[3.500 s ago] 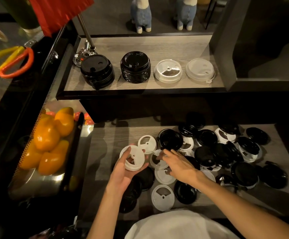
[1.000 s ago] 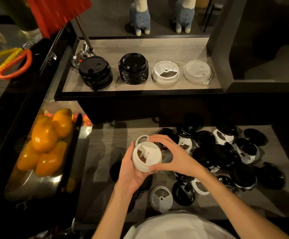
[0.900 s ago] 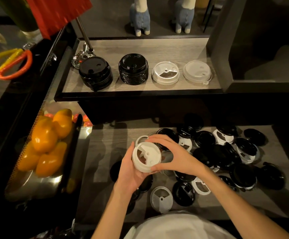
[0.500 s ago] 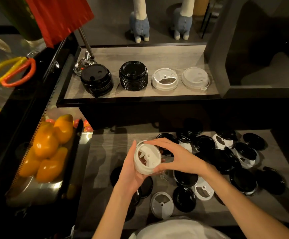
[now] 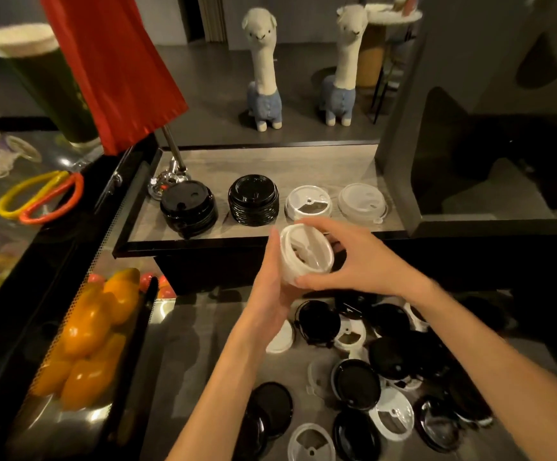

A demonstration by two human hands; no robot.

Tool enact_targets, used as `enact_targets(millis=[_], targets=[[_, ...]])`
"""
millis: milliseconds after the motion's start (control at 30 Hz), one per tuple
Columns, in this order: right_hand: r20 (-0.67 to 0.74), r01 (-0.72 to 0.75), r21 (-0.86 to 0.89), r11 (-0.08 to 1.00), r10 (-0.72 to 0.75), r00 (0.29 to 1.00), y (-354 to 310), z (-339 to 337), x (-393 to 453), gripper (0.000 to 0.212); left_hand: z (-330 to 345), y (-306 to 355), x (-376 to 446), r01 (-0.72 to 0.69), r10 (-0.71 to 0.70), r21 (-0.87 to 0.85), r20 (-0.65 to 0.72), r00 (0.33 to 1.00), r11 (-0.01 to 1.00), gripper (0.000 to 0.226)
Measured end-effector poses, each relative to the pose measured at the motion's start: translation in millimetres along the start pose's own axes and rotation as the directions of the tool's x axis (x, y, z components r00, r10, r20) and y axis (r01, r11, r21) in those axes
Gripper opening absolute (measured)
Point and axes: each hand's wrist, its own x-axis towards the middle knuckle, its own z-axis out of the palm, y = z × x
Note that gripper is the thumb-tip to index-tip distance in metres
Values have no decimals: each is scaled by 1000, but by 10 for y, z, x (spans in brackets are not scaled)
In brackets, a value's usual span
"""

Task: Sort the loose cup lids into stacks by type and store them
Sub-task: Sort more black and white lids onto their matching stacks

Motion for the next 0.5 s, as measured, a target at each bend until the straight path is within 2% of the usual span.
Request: enact_targets(millis=[100, 200, 300, 500], targets=[[-9, 5, -113, 994, -6, 1000, -38, -439, 368, 87, 20, 222, 170, -109, 117, 72, -117, 986, 991, 57], [88, -41, -271, 962, 67, 994, 69, -746, 789, 89, -79, 323, 335, -161, 179, 85, -270, 946, 983, 49], [193, -1, -389, 921, 83, 978, 228, -856, 1129, 83, -152, 372, 387, -184, 197, 73, -291, 936, 980, 46], [351, 108, -450, 886, 65, 934, 346, -850, 1459, 83, -188, 350, 433, -139, 163, 115, -247, 955, 984, 43]])
